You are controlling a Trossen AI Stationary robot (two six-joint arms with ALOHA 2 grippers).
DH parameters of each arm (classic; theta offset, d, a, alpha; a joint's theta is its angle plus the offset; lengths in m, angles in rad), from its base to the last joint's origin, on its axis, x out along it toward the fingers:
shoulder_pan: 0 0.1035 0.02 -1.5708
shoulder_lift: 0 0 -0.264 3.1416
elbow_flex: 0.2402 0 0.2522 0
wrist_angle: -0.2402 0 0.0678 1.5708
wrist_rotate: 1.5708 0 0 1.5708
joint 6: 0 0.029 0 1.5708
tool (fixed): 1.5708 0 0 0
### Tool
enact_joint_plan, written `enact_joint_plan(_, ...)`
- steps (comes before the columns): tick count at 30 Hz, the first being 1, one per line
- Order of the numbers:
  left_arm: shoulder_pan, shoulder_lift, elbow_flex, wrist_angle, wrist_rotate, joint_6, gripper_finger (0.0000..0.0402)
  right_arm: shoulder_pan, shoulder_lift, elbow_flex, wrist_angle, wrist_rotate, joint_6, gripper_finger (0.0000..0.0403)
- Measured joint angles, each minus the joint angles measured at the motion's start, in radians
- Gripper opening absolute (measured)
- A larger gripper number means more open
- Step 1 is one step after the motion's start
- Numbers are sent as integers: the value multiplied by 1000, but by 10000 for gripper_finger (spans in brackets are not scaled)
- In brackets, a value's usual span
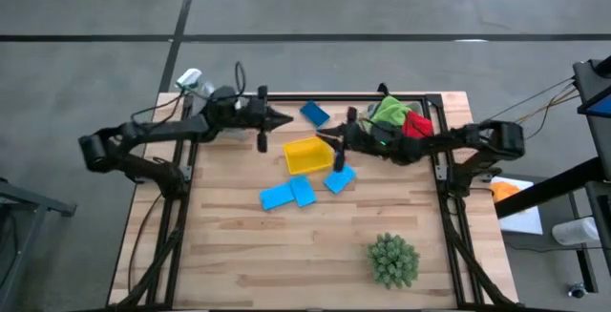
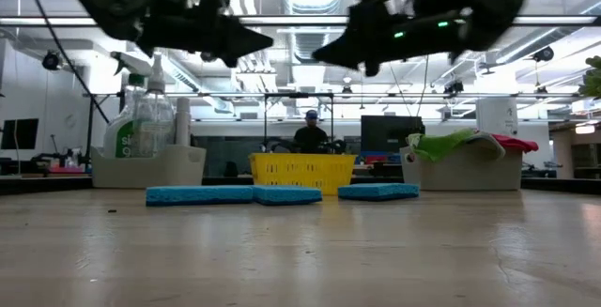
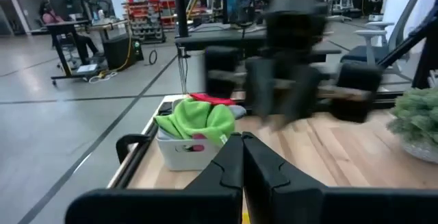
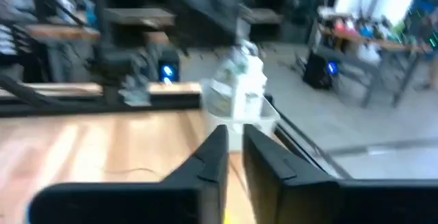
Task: Pick & Place Kitchen Items
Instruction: Put the blue sponge into the yellow bin
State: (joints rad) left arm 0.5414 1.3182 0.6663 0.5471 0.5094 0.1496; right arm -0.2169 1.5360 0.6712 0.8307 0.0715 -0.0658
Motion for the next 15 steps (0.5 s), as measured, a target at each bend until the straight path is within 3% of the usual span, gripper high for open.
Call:
enact_joint_plan(6,-17,-117,-109,4,-37,-1,0,-151,157,299,-410,-3,53,20)
enact_joint_plan(15,-17,-132,-149,2,-38,7,0,-304,492,851,-1100,-19,78,18)
